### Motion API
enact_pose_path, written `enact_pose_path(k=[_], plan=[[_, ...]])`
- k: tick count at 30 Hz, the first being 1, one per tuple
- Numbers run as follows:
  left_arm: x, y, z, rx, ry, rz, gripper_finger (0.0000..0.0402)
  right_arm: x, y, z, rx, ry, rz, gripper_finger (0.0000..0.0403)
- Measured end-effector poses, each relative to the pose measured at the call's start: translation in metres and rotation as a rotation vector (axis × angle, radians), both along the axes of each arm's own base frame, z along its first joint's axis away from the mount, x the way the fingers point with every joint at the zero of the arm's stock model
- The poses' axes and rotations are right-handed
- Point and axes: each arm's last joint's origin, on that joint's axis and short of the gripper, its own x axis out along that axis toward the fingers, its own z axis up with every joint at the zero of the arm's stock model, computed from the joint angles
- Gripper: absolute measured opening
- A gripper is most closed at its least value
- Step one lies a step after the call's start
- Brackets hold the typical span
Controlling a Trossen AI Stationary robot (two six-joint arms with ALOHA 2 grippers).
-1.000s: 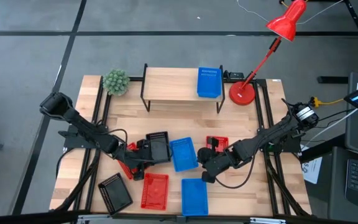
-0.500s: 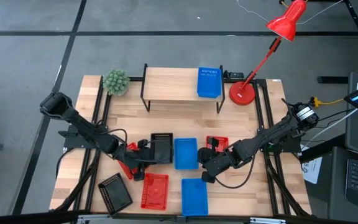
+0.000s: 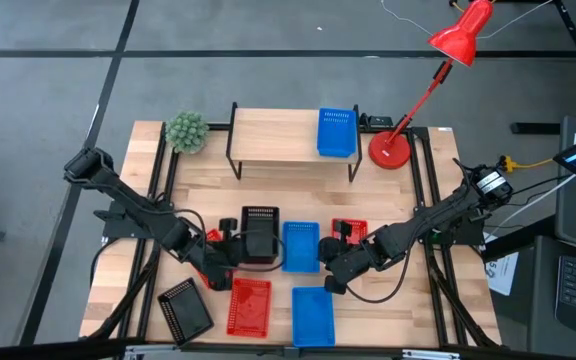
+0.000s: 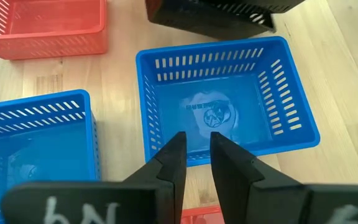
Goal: Stack baskets on shelf by color
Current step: Put the top black bin on the shelf
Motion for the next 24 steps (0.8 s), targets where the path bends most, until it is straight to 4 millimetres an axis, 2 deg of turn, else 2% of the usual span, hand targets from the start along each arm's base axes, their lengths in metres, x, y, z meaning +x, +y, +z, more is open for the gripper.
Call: enact_pose_path(k=[5, 24], plan=[[0.0014, 0.0, 0.005, 0.015, -0.005, -0.009, 0.0001, 0.0, 0.0, 0.0, 0.001, 0.0, 0.0, 0.0071], [-0.0043, 0.0056, 0.0033, 0.132, 0.043, 0.039, 0.0, -0.0001, 0.0, -0.0001, -0.001, 0.002, 0.003, 0.0071]])
